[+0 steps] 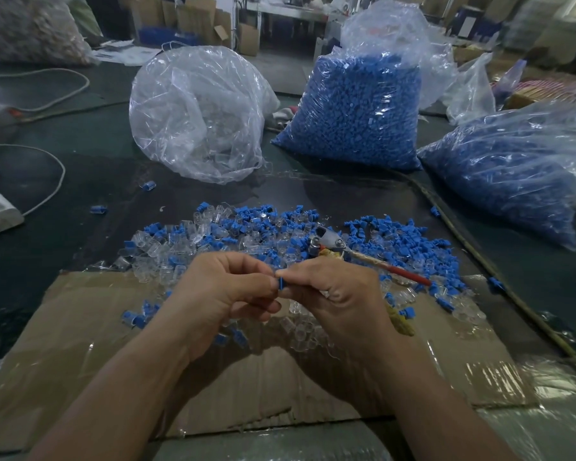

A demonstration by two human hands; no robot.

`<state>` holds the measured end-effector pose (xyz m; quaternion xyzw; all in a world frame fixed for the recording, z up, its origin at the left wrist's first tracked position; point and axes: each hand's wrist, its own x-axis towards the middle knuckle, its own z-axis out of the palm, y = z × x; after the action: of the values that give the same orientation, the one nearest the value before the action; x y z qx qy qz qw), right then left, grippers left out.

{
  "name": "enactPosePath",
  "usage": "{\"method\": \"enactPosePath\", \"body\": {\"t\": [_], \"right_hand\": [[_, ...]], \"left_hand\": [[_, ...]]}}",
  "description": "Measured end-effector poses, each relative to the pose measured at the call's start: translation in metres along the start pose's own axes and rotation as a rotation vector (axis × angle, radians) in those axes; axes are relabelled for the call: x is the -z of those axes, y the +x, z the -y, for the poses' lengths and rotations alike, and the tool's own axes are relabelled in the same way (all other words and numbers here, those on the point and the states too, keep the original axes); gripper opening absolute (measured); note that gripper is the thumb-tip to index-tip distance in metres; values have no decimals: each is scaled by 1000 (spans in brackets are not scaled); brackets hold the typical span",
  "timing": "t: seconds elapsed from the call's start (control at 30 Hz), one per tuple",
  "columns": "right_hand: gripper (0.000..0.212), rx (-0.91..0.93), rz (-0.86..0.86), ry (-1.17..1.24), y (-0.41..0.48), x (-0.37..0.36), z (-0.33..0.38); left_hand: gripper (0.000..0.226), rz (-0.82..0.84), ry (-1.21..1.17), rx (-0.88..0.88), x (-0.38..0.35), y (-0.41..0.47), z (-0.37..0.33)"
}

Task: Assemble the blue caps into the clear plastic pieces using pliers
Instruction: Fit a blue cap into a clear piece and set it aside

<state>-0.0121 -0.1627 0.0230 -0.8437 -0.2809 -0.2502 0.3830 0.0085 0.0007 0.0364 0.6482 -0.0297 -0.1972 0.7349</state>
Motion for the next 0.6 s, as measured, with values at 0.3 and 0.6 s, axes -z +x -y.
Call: {"method": "enactPosePath", "body": {"t": [0.3, 0.6], "right_hand": [[21, 50, 40, -53, 0, 1, -2], [72, -714, 79, -364, 4, 47, -25]], "left_hand": [[20, -5, 23, 1, 1, 2, 1], [2, -48, -75, -35, 1, 3, 3]]}}
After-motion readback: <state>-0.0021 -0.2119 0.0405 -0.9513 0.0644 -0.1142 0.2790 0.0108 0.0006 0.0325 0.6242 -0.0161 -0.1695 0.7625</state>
